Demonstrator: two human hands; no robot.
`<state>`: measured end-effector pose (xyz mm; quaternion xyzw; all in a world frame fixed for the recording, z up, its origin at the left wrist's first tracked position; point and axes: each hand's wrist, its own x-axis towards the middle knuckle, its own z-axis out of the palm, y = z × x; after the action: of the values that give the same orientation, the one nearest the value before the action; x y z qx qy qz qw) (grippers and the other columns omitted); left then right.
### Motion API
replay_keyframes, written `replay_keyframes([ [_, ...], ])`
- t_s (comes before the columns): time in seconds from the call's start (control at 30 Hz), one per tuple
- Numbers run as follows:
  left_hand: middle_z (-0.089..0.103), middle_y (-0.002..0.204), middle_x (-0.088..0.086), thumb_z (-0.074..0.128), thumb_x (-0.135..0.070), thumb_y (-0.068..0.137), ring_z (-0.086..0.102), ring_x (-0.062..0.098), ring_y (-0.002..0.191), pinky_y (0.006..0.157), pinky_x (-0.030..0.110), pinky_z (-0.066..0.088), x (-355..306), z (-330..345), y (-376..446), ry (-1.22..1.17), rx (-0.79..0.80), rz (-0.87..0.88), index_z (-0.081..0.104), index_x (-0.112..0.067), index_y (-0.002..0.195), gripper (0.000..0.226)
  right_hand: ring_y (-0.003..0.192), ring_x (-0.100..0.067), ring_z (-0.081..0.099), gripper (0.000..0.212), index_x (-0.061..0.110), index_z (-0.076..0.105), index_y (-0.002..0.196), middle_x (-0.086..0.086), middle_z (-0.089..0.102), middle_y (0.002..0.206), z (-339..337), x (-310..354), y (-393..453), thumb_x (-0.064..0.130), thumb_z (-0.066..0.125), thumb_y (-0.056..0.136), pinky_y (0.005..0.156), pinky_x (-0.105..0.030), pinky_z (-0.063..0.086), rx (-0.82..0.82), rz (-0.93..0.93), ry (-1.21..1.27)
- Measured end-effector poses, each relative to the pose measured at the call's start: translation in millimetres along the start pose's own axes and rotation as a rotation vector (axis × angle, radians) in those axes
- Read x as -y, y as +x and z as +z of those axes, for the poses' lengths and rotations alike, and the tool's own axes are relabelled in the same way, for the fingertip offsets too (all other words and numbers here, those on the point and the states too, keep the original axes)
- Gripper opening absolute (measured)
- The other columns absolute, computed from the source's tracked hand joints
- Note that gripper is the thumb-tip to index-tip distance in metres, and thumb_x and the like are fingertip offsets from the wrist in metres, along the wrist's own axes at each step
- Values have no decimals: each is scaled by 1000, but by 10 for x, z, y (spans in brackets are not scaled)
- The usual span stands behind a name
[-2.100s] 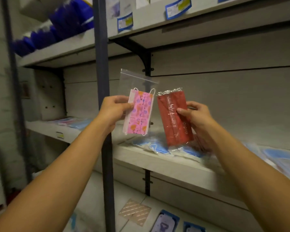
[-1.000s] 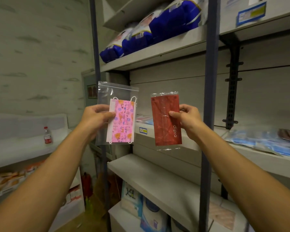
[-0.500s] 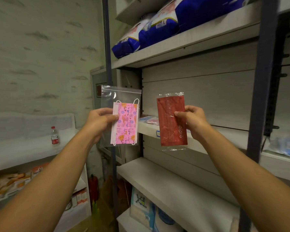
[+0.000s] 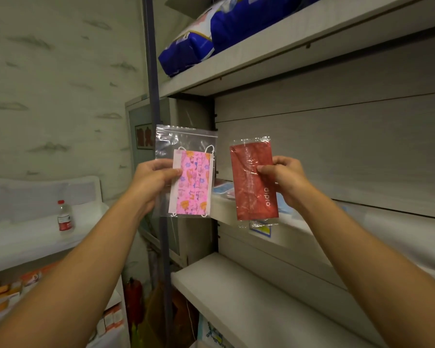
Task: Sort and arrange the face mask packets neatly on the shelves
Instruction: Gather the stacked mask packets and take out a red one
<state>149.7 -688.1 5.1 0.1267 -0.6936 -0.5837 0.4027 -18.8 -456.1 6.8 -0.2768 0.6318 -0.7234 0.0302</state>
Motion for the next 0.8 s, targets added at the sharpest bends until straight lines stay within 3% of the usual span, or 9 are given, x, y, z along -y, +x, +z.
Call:
replay_keyframes([
  [0.47,78,97,12,70,0,90,76,26,91,83,43,60,500,-92,966,-73,-44,-47,72,-4,105,16,61,-16,61,16,12,60,90,-5,64,75,370,-353,909,0,70,86,57,-26,49,-8,55,47],
  [0.7,78,94,9,70,-1,90,77,23,88,78,40,61,720,-118,1425,-91,14,-39,72,-8,98,11,65,-18,64,18,8,63,95,-7,69,78,543,-418,1242,-1,73,83,66,-31,54,-57,30,96],
  [0.8,79,94,7,70,-3,91,77,21,88,79,40,62,828,-95,1699,-87,83,-35,72,-8,101,11,61,-17,67,16,7,61,88,-7,70,75,635,-448,1381,-4,72,83,60,-29,57,-85,30,134],
])
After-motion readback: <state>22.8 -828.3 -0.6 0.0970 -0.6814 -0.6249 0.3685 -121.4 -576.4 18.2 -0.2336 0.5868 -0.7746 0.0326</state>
